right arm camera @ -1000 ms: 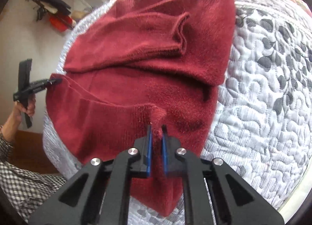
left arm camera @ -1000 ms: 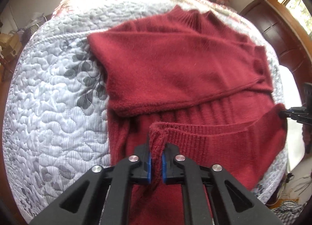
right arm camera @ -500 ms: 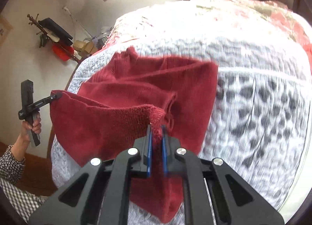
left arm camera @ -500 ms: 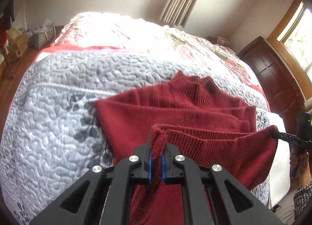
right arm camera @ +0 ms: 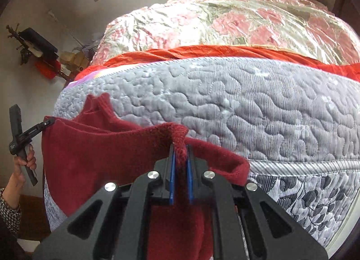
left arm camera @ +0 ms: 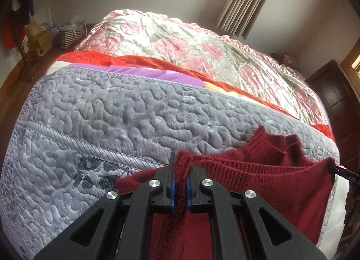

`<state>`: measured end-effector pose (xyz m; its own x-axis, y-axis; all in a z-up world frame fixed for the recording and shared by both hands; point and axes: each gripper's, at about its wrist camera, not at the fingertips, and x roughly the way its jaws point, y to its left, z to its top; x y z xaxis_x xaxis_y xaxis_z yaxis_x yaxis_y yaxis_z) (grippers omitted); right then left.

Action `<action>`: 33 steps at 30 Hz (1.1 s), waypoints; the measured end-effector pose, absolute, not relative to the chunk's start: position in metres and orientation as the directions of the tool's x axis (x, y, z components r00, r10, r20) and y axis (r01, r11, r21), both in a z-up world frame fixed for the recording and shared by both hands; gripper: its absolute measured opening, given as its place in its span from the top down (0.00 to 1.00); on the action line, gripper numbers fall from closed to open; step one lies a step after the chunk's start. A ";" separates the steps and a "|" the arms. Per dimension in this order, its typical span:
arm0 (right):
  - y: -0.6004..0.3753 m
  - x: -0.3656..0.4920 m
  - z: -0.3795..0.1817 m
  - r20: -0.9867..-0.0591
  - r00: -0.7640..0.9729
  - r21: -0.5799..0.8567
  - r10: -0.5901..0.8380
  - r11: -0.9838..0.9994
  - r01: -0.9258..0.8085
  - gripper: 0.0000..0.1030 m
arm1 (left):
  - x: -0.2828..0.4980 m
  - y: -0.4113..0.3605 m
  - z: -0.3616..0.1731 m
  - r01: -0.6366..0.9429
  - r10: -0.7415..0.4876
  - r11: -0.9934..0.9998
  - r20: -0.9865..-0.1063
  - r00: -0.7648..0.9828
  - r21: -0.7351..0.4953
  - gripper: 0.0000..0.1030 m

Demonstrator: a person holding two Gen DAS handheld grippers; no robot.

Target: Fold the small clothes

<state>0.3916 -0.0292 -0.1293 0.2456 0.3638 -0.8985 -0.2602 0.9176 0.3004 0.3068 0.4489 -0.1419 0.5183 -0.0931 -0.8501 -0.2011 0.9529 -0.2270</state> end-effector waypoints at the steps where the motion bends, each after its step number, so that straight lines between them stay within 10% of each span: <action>1: -0.030 0.394 -0.139 -0.904 0.236 0.299 0.356 0.922 -0.244 0.92 | 0.310 0.448 -0.151 -0.205 -0.082 0.956 -0.862 0.500 -0.210 0.93; 8: -0.032 0.391 -0.152 -0.908 0.217 0.314 0.359 0.925 -0.215 0.75 | 0.316 0.444 -0.187 -0.222 -0.033 0.966 -0.914 0.404 -0.133 0.80; 12: -0.044 0.371 -0.129 -0.897 0.226 0.331 0.380 0.916 -0.226 0.64 | 0.298 0.449 -0.170 -0.229 -0.045 0.961 -0.910 0.413 -0.152 0.46; 22: -0.079 0.254 -0.129 -0.900 0.113 0.384 0.420 0.890 -0.246 0.54 | 0.180 0.443 -0.159 -0.215 -0.091 0.961 -0.936 0.340 -0.172 0.42; 28: -0.082 0.202 -0.155 -0.911 0.036 0.391 0.411 0.888 -0.244 0.57 | 0.127 0.414 -0.156 -0.210 -0.025 0.972 -0.936 0.352 -0.105 0.42; 33: -0.073 0.194 -0.162 -0.921 0.015 0.373 0.390 0.890 -0.261 0.91 | 0.128 0.388 -0.160 -0.168 0.002 0.984 -0.939 0.343 -0.059 0.37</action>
